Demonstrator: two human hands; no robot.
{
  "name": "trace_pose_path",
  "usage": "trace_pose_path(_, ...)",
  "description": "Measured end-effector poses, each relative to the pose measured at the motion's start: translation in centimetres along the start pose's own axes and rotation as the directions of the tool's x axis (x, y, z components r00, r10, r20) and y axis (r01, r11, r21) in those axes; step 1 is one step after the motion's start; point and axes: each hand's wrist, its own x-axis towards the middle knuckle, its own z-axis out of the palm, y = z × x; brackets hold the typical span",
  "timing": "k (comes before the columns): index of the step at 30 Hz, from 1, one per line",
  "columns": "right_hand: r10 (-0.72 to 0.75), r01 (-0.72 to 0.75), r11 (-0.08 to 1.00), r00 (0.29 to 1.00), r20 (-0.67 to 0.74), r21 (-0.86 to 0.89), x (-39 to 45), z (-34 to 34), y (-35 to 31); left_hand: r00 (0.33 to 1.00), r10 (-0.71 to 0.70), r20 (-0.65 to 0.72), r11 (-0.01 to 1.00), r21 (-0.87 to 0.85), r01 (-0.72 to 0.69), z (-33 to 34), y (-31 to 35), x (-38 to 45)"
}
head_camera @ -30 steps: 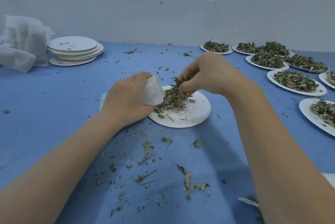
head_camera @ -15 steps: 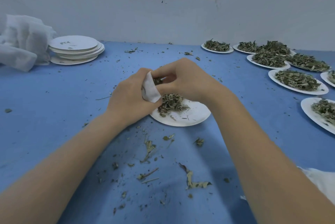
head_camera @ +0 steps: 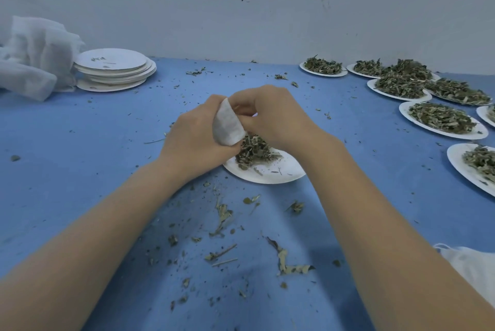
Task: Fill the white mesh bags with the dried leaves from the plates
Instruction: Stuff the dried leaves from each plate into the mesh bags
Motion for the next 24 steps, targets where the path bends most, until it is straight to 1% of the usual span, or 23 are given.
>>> trace_pose_path(3,0.017,0.022,0.961,0.990,0.139,-0.276,0.3,0.4,-0.2,0.999,0.032,0.037,0.999,-0.016,-0.032,0.2,0.2,-0.2)
trace_pose_path(4,0.022,0.030,0.955,0.985,0.170,-0.295,0.2,0.3,-0.2,0.998,0.039,0.047,0.999,-0.017,-0.039,0.3,0.3,-0.2)
trace_pose_path(5,0.018,0.033,0.966,0.981,0.194,-0.256,0.1,0.0,-0.1,0.998,0.037,0.053,0.999,-0.022,-0.036,0.3,0.3,-0.2)
trace_pose_path(7,0.007,0.012,0.995,0.980,0.197,-0.098,-0.3,-1.0,0.4,0.998,0.027,0.054,0.999,-0.043,-0.024,0.2,0.4,-0.1)
trace_pose_path(9,-0.007,-0.001,0.999,0.988,0.156,0.047,-0.7,-2.0,0.9,0.998,0.034,0.055,0.999,-0.036,-0.033,0.0,0.2,0.1)
trace_pose_path(13,-0.053,0.027,0.966,0.994,0.095,0.256,-0.9,-2.8,1.6,0.999,0.021,0.049,0.999,0.036,-0.022,-0.4,-0.2,0.2)
trace_pose_path(15,-0.061,0.044,0.944,0.997,0.043,0.326,-0.9,-2.9,1.9,0.999,0.017,0.028,0.997,0.069,-0.019,-0.5,-0.5,0.4)
trace_pose_path(16,-0.041,0.037,0.941,0.999,0.004,0.336,-0.9,-2.9,2.3,1.000,0.012,0.015,0.996,0.085,-0.014,-0.7,-0.7,0.5)
trace_pose_path(17,-0.006,0.019,0.948,0.999,-0.042,0.317,-0.8,-3.0,2.6,1.000,0.004,0.007,0.995,0.097,-0.005,-0.8,-0.8,0.5)
trace_pose_path(18,0.035,-0.012,0.967,0.996,-0.087,0.255,-0.7,-2.9,3.0,1.000,-0.008,0.004,0.994,0.106,0.008,-0.8,-1.0,0.6)
trace_pose_path(19,0.078,-0.060,0.987,0.990,-0.117,0.151,-0.6,-2.8,3.3,1.000,-0.022,0.006,0.993,0.117,0.021,-0.9,-1.2,0.6)
trace_pose_path(20,0.123,-0.121,0.992,0.986,-0.115,0.030,-0.5,-2.7,3.7,0.999,-0.032,0.012,0.991,0.128,0.030,-0.9,-1.4,0.6)
trace_pose_path(21,0.172,-0.178,0.981,0.982,-0.076,-0.071,-0.3,-2.6,4.0,0.999,-0.039,0.019,0.989,0.141,0.036,-0.8,-1.5,0.6)
trace_pose_path(22,0.213,-0.211,0.964,0.977,-0.005,-0.158,-0.3,-2.3,4.4,0.999,-0.040,0.025,0.988,0.152,0.036,-0.8,-1.6,0.6)
trace_pose_path(24,0.263,-0.199,0.925,0.950,0.168,-0.325,-0.2,-1.5,5.1,0.999,-0.037,0.026,0.986,0.166,0.032,-0.7,-1.8,0.5)
